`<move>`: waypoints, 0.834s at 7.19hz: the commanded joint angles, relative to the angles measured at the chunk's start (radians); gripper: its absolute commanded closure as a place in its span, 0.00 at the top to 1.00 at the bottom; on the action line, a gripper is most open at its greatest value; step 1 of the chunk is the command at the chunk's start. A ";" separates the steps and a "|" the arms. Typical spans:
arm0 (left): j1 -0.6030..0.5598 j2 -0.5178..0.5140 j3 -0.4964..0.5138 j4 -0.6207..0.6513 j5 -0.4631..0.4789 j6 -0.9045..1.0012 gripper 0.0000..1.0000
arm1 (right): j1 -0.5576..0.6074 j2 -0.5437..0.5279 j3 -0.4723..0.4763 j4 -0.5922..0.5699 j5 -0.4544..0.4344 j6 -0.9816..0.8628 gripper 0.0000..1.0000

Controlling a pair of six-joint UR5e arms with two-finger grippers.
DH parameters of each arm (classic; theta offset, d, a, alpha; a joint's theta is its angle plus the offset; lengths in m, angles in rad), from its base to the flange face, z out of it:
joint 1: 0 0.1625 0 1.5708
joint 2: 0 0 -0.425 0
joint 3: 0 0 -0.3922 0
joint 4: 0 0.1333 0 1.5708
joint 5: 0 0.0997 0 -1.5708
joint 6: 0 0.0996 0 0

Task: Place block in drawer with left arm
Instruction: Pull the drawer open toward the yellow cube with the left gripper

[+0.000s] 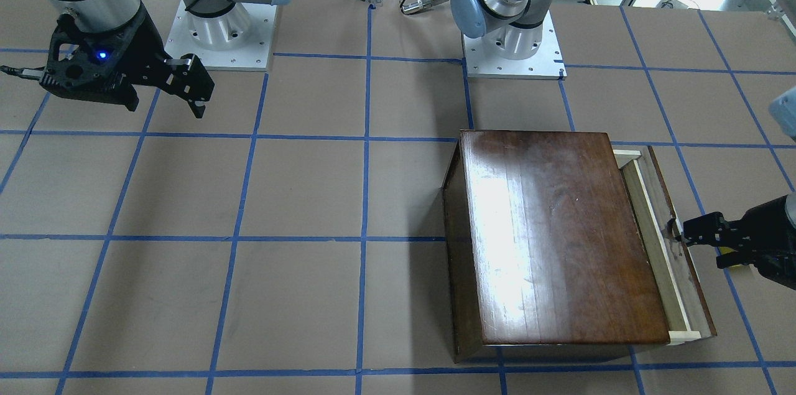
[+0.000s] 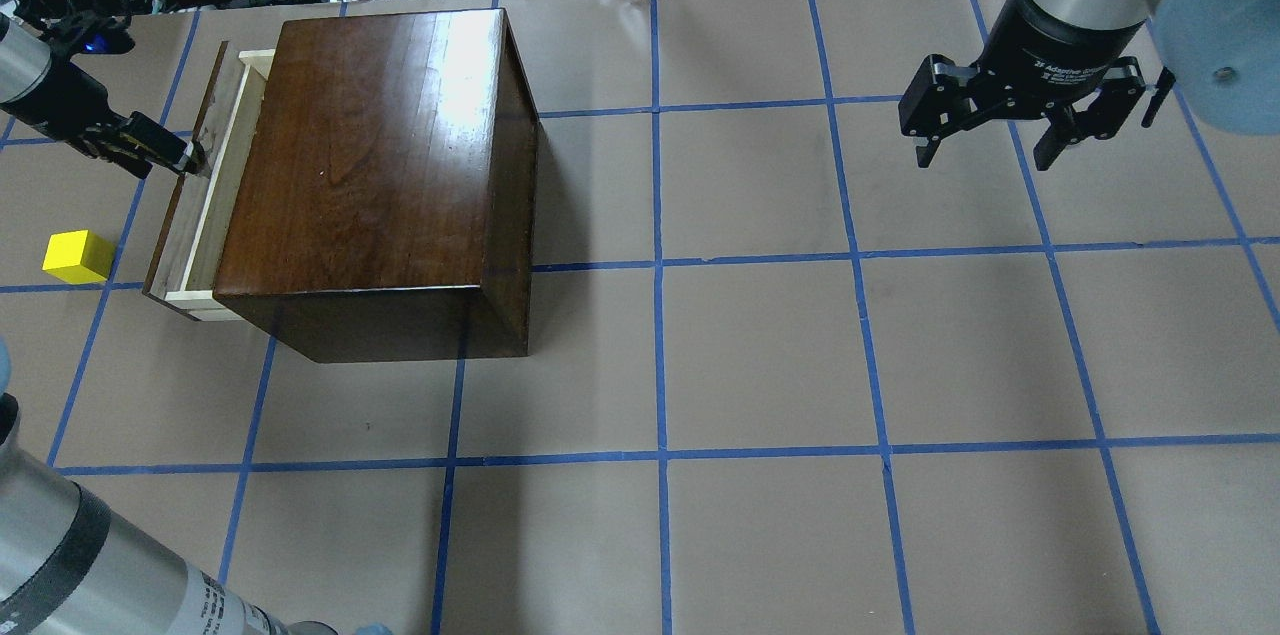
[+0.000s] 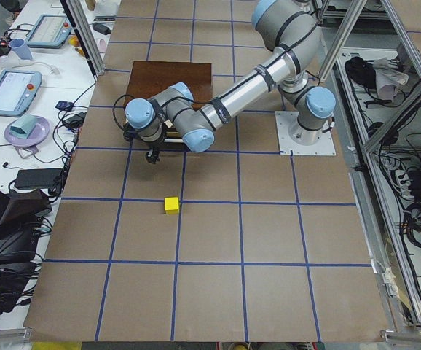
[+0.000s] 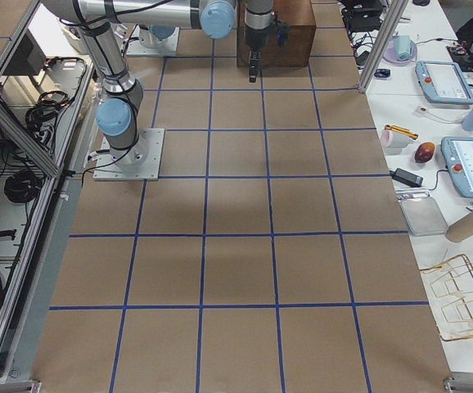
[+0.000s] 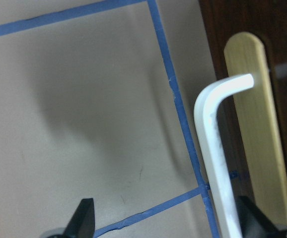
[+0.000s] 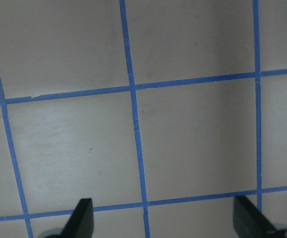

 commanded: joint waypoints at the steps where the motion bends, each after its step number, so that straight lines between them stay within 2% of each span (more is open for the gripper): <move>1: 0.003 -0.008 0.007 0.001 0.006 0.015 0.98 | 0.000 0.000 0.000 0.000 0.000 0.000 1.00; 6: 0.004 -0.020 0.038 -0.001 0.021 0.034 0.98 | 0.000 0.000 0.001 0.000 0.000 0.000 1.00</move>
